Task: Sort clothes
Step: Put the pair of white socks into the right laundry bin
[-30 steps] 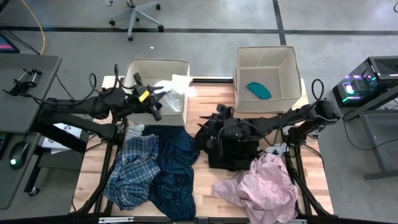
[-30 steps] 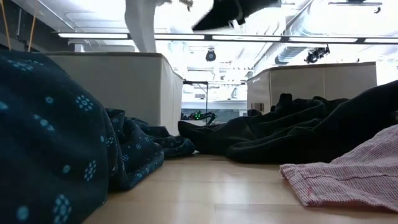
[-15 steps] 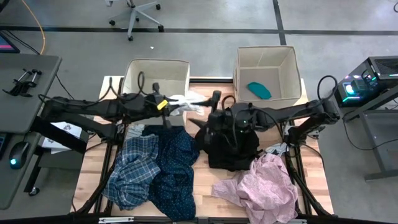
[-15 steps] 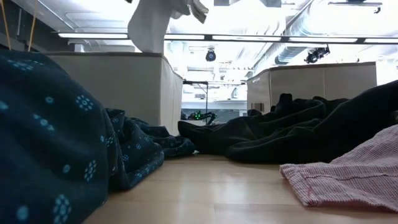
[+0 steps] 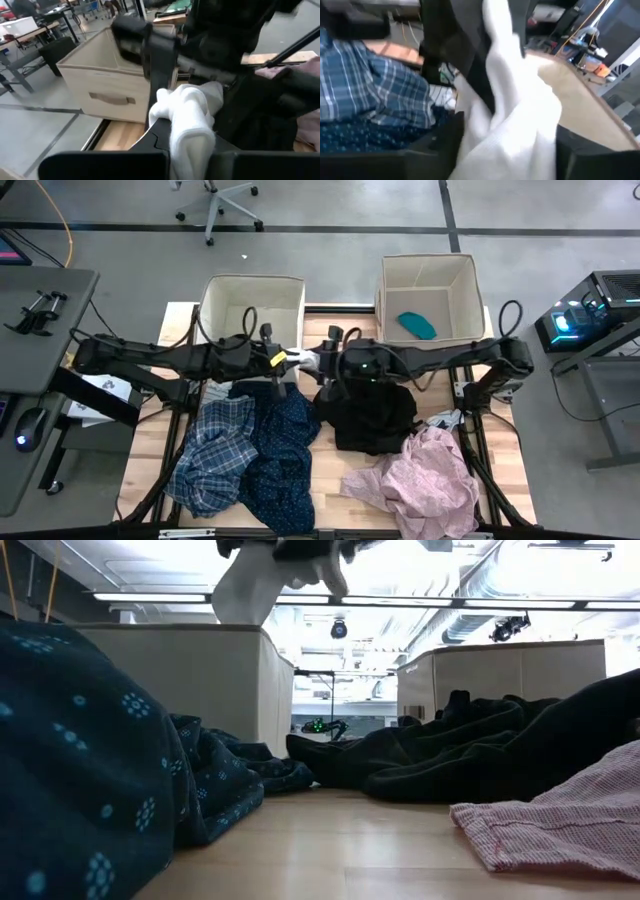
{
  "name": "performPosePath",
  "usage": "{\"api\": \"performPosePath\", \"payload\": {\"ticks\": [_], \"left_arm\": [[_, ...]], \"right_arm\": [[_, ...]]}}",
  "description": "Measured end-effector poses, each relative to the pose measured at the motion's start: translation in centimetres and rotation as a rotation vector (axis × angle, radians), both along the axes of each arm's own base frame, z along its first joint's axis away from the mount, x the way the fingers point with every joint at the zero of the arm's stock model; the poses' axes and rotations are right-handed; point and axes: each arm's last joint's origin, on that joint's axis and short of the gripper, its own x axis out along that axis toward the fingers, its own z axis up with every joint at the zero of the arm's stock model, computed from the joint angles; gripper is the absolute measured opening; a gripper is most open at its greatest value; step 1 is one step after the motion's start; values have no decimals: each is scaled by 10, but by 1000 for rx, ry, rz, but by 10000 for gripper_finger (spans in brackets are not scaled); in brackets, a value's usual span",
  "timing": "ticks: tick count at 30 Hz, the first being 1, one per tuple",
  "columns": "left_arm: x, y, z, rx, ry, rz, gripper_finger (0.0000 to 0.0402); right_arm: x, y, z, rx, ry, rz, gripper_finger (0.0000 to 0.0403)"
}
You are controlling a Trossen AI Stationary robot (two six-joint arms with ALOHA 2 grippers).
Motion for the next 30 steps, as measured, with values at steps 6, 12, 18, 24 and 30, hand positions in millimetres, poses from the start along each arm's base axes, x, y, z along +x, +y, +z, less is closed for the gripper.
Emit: {"api": "performPosePath", "payload": {"ticks": [6,12,18,24,30], "left_arm": [[-3,-1,-2,-21,35,-31,55],[-23,3,-3,-29,122,66,142],[-44,9,-7,-35,208,264,172],[-50,10,-12,-65,250,313,174],[-50,9,-13,-71,259,316,174]], "right_arm": [[3,7,-10,-6,47,-27,47],[-14,22,-5,-74,112,-211,23],[-65,16,42,-299,105,-565,10],[-131,-47,91,-434,145,-972,8],[-194,-116,95,-293,190,-1246,20]]}}
